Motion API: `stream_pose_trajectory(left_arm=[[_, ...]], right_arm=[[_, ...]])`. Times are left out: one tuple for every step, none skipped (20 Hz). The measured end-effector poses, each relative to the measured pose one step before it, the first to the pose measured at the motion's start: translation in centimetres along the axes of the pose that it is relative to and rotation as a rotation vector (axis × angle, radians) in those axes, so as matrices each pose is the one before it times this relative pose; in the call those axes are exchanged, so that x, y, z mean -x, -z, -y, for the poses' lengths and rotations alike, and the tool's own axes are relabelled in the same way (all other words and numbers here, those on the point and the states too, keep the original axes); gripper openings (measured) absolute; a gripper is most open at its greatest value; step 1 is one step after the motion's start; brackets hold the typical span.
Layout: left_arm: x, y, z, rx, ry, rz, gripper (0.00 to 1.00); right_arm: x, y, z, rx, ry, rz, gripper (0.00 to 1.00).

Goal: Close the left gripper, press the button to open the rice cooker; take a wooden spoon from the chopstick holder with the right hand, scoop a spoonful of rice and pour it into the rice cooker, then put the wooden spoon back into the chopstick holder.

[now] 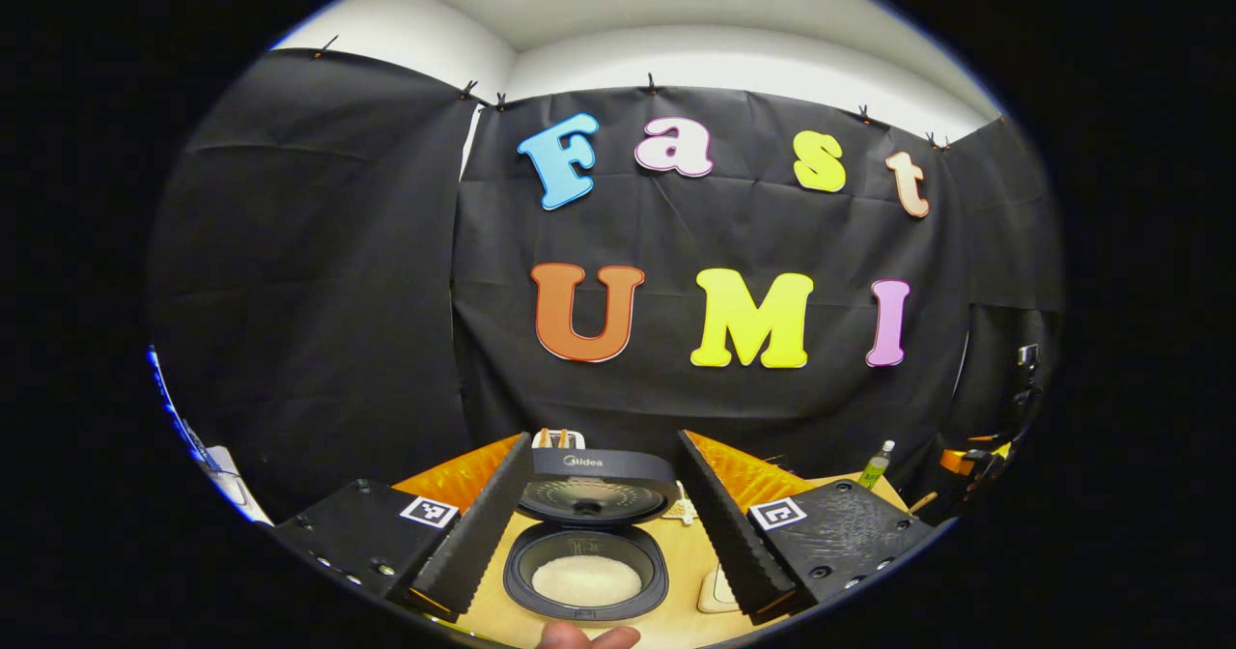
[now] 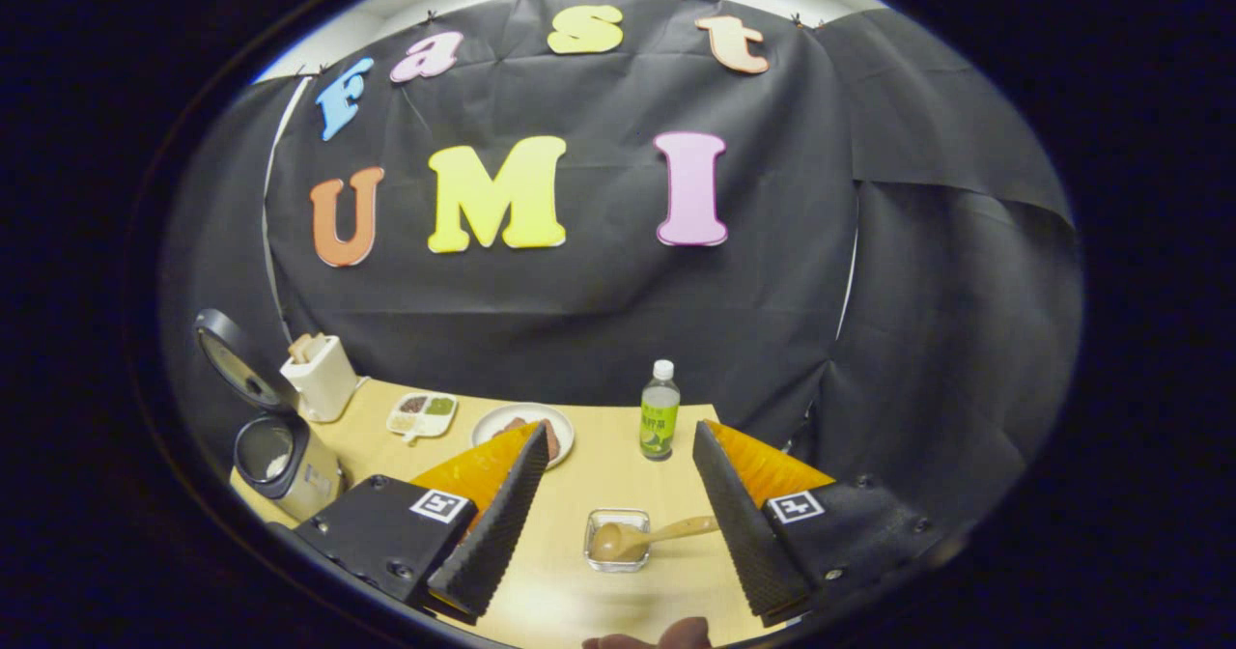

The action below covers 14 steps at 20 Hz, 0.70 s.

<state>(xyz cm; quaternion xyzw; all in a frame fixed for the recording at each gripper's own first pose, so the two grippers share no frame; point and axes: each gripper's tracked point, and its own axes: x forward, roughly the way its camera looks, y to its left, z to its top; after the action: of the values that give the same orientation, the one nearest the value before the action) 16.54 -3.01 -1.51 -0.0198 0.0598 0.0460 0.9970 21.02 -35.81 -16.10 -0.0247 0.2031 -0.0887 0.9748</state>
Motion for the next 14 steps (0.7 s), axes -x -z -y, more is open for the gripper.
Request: stream_pose_trajectory(left_arm=[[-1.188, -0.222, -0.104, 0.01092, 0.00373, -0.00952, 0.95], [-1.044, -0.180, -0.238, 0.00433, 0.00188, -0.01256, 0.95], [-1.343, 0.159, -0.081, 0.00010, -0.00231, -0.02105, 0.95], [-1.239, 0.016, -0.006, -0.00404, -0.00217, -0.01405, 0.95], [-1.241, 0.496, 0.110, 0.00311, 0.00514, -0.02725, 0.95], [-1.225, 0.414, 0.256, 0.00486, 0.00375, -0.02986, 0.95], [-1.208, 0.338, -0.243, 0.00458, -0.00394, -0.02628, 0.95], [-0.913, 0.255, -0.195, 0.00192, -0.01021, -0.01850, 0.95], [-1.211, 0.249, 0.047, 0.01098, 0.00860, -0.02614, 0.95], [-0.987, 0.382, 0.465, 0.01445, 0.01757, -0.02922, 0.95], [-0.917, 0.402, -0.006, -0.00271, -0.00237, -0.02748, 0.95], [-0.924, 0.660, -0.173, -0.01543, -0.00156, -0.02851, 0.95], [-0.910, 0.638, -0.174, -0.01167, -0.00453, -0.02559, 0.95], [-0.663, 0.599, -0.190, -0.01459, -0.01137, -0.02285, 0.95]], right_arm=[[1.302, -0.679, -0.424, 0.00025, -0.00964, 0.01743, 0.98], [1.358, -0.632, -0.384, 0.00430, -0.00766, 0.02097, 0.97], [1.342, -0.644, -0.318, 0.00524, -0.00904, 0.02158, 0.98], [1.279, -0.369, -0.136, 0.00223, -0.00534, 0.01844, 0.98], [1.181, -0.227, -0.273, -0.00032, -0.01139, 0.00964, 1.00], [1.245, 0.069, 0.132, -0.00226, -0.00084, 0.00578, 1.00], [1.073, 0.044, 0.252, -0.00335, 0.00236, 0.00378, 1.00], [0.861, 0.104, 0.376, -0.00306, 0.00654, 0.00435, 1.00], [0.740, 0.220, 0.257, 0.00376, 0.00244, 0.00407, 1.00], [0.688, 0.814, 0.536, 0.01584, 0.01021, -0.00888, 1.00], [0.627, 0.854, 0.820, 0.01187, 0.02255, -0.01328, 1.00], [0.676, 0.855, 0.531, -0.00025, 0.01558, -0.01567, 1.00], [0.738, 0.830, 0.197, -0.00927, 0.00477, -0.01595, 1.00], [0.566, 0.707, 0.016, -0.00612, -0.00200, -0.01097, 1.00]])
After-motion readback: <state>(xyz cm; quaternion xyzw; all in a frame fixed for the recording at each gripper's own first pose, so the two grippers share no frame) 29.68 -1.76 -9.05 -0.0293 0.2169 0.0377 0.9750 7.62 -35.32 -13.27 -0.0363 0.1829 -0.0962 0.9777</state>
